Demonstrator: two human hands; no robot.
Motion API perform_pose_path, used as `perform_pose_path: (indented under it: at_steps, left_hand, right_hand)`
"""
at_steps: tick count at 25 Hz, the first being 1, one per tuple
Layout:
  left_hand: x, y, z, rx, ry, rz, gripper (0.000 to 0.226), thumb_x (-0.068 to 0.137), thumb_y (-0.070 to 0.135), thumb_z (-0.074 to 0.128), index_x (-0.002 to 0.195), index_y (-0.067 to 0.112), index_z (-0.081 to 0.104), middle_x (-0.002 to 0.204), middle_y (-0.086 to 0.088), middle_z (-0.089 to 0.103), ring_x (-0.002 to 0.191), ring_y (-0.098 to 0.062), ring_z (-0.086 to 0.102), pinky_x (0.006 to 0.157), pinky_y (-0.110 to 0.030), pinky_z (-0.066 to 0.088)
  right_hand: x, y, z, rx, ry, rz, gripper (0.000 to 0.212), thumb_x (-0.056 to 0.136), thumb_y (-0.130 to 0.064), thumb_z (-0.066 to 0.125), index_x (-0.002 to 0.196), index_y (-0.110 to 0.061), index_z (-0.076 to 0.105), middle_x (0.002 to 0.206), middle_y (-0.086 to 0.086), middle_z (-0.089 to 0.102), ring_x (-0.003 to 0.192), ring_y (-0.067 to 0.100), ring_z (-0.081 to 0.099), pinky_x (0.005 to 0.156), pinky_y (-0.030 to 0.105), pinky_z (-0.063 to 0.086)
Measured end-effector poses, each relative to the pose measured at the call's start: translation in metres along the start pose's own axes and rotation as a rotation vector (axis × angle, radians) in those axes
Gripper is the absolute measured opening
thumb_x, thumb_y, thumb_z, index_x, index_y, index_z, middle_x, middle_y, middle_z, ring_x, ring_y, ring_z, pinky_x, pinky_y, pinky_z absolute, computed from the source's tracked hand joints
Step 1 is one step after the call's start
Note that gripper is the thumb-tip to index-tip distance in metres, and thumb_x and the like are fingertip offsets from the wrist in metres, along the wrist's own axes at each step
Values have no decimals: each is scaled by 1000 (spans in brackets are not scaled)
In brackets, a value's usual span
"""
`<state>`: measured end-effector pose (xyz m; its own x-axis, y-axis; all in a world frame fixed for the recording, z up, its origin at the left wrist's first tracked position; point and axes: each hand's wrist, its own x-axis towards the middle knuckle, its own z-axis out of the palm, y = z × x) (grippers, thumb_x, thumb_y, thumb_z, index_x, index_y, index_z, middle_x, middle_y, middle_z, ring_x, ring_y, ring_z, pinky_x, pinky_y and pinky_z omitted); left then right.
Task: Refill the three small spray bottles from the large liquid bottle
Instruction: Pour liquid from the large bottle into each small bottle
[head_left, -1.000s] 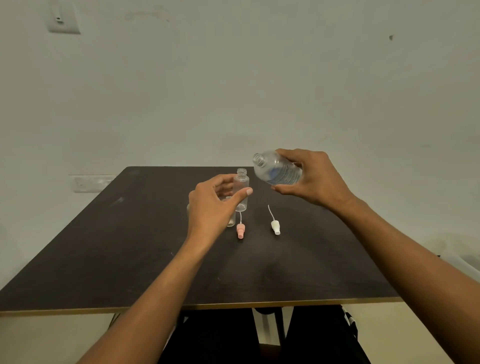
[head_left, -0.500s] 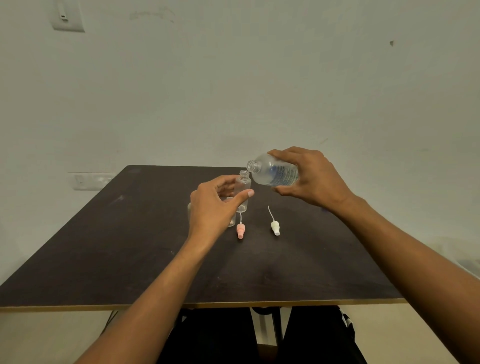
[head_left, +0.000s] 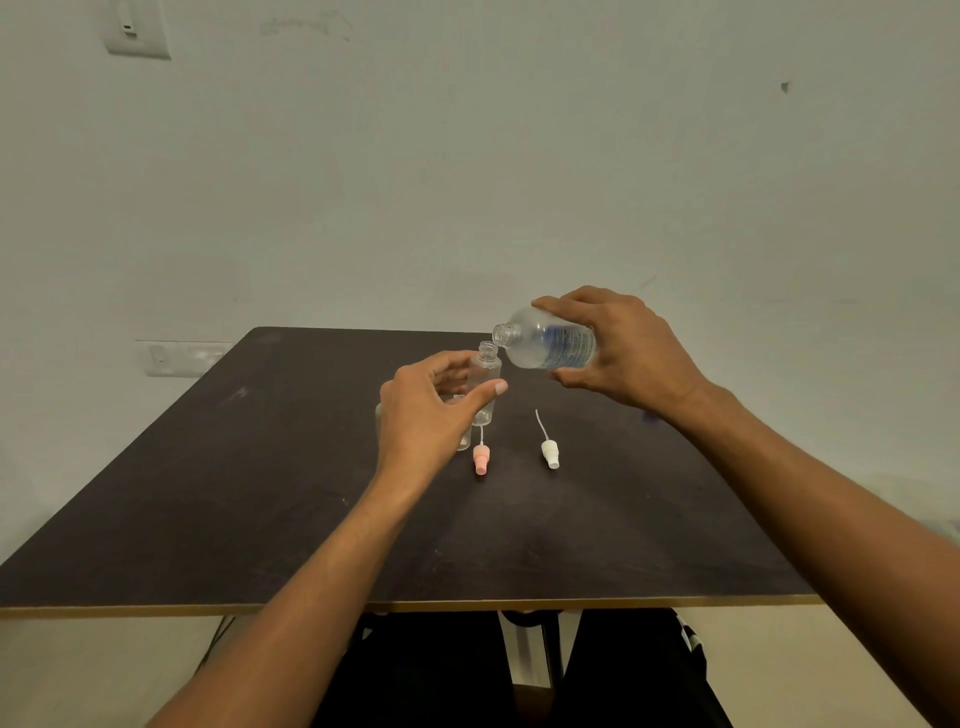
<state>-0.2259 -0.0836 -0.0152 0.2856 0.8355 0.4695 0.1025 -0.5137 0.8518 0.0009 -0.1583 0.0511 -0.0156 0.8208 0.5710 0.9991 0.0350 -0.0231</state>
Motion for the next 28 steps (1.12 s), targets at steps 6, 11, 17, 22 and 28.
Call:
perform_pose_path:
  at_steps: [6,11,17,22,28]
  left_hand:
    - [-1,0,-2,15,5,-1,31,74,45,91,100,46,74,96,22,78,92,10,72,92,-30,61]
    - [1,-2,-1,14,7,-3,37,74,46,91,108,38,78,96,22,78,92,10,72,93,-31,62]
    - [-1,-1,-1,20,10,1,30,74,46,91,97,49,73,94,23,78,91,11,71,92,-29,62]
    - [-2,-2,-1,22,10,-1,32,74,44,92,100,47,73,95,21,78,91,10,72,91,-26,61]
    - [-1,-5,0,29,13,-10,38,74,45,92,108,36,78,96,20,78,92,9,72,92,-27,61]
  right_hand:
    - [1,-2,-3,-38,-10,-13,76,81,-39,86,149,-39,53,137,-6,63,123,21,59,85,45,59]
    - [2,-5,-6,-67,-11,-18,76,82,-37,86,150,-37,53,138,-2,62,124,22,57,86,44,59]
    - [2,-6,-8,-110,-19,-20,77,83,-38,85,152,-38,51,139,-3,60,126,20,55,85,44,60]
    - [1,-8,-10,-115,-16,-26,76,84,-37,85,152,-37,51,139,-2,60,127,20,55,83,41,58]
    - [1,-10,-11,-136,-26,-29,76,84,-36,85,152,-37,51,139,-2,59,126,20,54,84,41,59]
